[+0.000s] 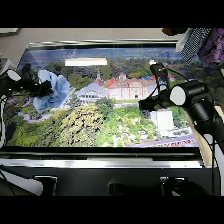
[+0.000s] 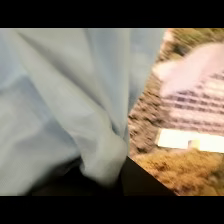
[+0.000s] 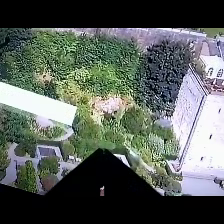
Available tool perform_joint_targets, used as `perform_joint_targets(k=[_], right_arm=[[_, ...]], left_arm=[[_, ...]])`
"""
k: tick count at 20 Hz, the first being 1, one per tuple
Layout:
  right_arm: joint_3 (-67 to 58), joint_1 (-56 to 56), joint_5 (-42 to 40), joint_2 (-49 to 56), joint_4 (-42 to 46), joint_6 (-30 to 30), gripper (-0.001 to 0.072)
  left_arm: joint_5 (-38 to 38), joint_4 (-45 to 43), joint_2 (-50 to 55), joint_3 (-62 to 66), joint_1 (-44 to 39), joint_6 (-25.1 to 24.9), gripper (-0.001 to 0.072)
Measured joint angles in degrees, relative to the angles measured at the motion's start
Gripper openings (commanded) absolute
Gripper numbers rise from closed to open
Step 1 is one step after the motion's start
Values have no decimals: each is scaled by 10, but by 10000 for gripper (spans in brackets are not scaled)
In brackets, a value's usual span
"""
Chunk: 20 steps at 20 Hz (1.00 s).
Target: Fold the clothes and pants, and hang the long-sleeved shirts on hangers.
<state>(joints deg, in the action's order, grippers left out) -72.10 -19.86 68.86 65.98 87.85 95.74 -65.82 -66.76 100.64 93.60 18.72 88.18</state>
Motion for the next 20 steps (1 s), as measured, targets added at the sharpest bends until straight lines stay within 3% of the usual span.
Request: perform_joint_targets(k=[7, 15, 16, 18, 20], right_arm=[[0, 0, 0, 0, 1, 0, 34], [0, 0, 0, 0, 1, 0, 34], [0, 0, 0, 0, 1, 0, 34], [0, 0, 0, 0, 0, 0, 34], [0, 0, 0, 0, 0, 0, 34]], left_arm=[[-20, 77, -199, -226, -182, 17, 15], [123, 176, -288, -388, -410, 70, 23], [142, 180, -291, -392, -424, 76, 87], [165, 187, -297, -395, -433, 83, 359], [170, 189, -310, -393, -421, 88, 402]])
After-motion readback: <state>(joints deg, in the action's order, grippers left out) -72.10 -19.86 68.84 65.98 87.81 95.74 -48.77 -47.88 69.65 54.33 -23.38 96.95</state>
